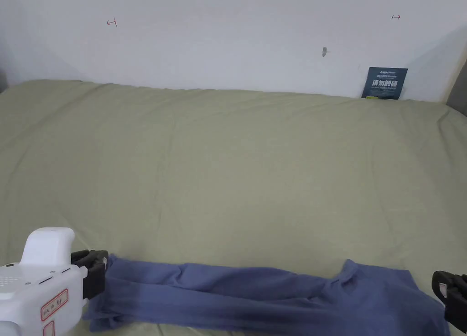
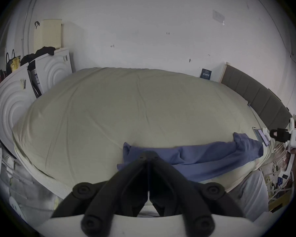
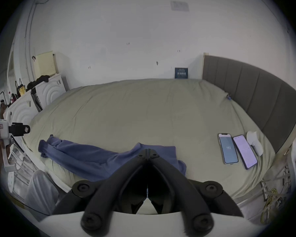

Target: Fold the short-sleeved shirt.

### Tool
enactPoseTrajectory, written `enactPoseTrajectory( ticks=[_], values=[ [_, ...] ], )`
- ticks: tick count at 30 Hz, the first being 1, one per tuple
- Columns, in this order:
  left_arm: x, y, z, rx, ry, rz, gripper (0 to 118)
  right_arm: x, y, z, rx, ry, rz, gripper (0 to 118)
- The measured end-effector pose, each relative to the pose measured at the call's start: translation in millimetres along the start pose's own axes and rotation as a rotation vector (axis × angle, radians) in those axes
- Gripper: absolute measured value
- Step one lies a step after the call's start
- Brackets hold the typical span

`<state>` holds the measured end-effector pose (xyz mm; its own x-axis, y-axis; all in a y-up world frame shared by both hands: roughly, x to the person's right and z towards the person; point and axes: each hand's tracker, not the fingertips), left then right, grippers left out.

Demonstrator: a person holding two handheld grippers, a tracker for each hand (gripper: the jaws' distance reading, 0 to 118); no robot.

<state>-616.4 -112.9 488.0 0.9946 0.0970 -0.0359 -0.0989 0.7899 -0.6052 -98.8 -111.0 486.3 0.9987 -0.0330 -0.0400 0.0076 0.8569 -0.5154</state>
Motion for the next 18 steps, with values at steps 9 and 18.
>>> enactPoseTrajectory(
  ticks=[9,18],
  values=[
    [-5,6,39,0.248,0.115,0.054,0,-25,-4,20,0.127,-0.094,0.014,0],
    [-18,9,47,0.297,0.129,0.04,0,-43,-3,28,0.158,-0.101,0.031,0]
  ],
)
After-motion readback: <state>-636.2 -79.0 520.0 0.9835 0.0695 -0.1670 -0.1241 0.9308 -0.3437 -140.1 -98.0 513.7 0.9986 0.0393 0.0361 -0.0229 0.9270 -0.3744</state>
